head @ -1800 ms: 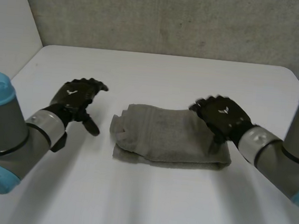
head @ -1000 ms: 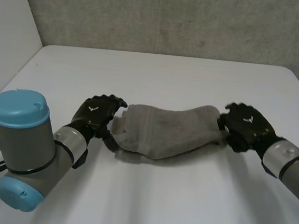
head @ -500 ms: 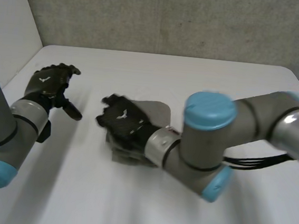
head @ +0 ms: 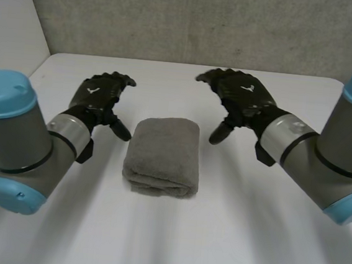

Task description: Fold the towel.

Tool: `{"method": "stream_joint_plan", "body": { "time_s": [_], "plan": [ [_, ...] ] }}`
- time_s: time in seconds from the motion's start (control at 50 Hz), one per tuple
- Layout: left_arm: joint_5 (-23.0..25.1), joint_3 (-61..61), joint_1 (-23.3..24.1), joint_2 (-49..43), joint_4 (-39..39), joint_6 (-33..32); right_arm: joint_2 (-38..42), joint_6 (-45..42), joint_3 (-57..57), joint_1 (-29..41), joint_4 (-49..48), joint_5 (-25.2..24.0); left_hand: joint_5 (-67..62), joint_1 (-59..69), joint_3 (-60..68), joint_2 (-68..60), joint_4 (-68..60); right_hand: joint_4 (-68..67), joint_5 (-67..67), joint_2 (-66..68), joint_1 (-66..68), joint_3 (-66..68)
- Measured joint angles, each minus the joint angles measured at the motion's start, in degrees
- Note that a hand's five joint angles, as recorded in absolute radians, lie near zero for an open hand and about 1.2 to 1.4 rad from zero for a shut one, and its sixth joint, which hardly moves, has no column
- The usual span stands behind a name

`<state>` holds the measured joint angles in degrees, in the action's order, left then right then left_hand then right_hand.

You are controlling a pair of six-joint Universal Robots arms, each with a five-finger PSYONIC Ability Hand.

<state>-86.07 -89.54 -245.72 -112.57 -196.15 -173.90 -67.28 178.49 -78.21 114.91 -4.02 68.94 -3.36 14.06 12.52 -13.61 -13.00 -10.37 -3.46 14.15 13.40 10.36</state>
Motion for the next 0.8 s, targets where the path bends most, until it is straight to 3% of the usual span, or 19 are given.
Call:
{"method": "stream_joint_plan", "body": {
  "time_s": [0.16,0.46,0.66,0.8],
  "plan": [
    [0.95,4.68,1.41,-6.60,2.59,0.12,9.25,7.11,0.54,-2.28,-0.07,-1.95,-0.03,0.00,0.00,0.00,0.00,0.00,0.00,-0.03,-0.01,0.01],
    [0.92,4.66,1.34,-14.07,3.79,-0.14,23.40,12.68,7.15,3.22,-0.29,-0.84,-0.03,0.00,0.00,0.00,0.00,0.00,0.00,-0.03,-0.04,0.00],
    [0.72,5.03,1.27,-15.59,3.83,-0.44,25.37,7.70,10.01,4.05,-0.11,3.43,0.00,0.00,0.00,0.00,0.00,0.00,0.14,-0.04,-0.17,0.01],
    [0.83,6.27,0.74,-12.08,4.30,-0.67,20.25,2.28,9.27,3.55,1.91,5.02,0.00,0.00,0.00,0.00,0.00,0.00,0.14,-0.04,-0.24,0.00]
  ]
}}
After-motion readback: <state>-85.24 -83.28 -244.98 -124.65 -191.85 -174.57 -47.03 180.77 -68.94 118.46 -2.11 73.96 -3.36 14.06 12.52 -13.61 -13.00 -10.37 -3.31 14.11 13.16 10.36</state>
